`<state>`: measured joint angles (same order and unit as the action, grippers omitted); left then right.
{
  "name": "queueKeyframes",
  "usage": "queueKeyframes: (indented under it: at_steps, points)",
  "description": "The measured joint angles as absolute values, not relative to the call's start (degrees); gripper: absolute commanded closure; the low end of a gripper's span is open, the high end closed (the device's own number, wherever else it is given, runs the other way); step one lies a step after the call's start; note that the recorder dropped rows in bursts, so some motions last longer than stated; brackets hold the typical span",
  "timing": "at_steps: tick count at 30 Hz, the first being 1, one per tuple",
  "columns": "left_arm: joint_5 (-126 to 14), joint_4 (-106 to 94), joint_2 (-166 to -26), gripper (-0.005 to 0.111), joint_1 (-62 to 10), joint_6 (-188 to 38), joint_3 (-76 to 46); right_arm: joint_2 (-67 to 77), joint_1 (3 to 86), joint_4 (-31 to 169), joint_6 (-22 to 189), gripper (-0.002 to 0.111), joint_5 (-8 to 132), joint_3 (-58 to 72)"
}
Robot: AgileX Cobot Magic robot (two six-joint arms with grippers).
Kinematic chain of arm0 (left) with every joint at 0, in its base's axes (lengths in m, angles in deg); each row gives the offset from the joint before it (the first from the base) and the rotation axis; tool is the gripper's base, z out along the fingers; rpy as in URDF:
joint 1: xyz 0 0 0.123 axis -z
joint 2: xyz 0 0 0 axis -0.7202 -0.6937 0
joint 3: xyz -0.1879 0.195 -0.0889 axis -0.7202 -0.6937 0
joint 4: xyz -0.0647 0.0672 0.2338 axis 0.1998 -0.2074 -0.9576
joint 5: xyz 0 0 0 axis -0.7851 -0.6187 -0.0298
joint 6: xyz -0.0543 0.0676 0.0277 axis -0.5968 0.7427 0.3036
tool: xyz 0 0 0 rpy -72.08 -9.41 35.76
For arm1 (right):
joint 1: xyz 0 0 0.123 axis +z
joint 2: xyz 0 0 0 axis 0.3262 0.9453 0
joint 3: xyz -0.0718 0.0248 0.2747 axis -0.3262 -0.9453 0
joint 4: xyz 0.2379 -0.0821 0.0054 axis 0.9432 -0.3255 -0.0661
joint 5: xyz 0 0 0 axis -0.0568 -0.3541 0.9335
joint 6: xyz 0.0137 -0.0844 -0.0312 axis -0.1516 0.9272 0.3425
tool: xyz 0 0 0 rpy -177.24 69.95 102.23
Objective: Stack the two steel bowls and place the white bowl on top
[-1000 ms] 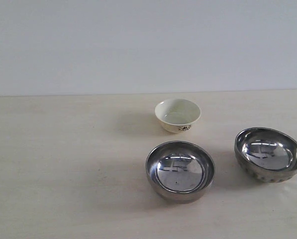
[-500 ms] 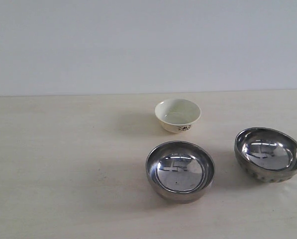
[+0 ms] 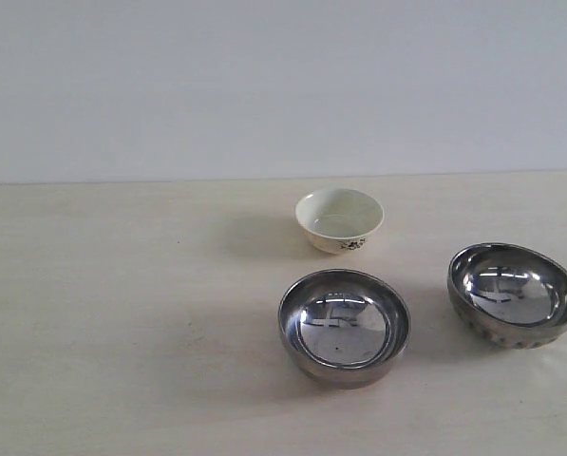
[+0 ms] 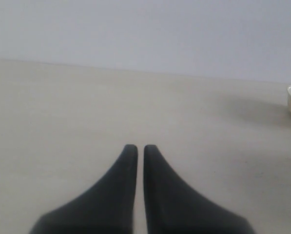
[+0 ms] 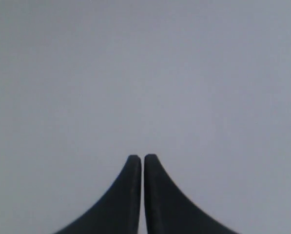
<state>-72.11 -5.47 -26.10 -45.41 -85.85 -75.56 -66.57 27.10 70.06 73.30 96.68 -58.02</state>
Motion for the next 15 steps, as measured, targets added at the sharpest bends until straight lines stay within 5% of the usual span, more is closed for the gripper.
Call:
queueKeyframes:
  at_steps: [5,15]
  points:
    - [-72.11,-5.47,-26.10,0.103,-45.41,-85.85,-75.56,-66.57,27.10,69.91,62.89,0.108,95.45,-54.72]
    - [-72.11,-5.47,-26.10,0.103,-45.41,-85.85,-75.56,-52.97,27.10,65.26,64.14,0.108,63.22,-27.14]
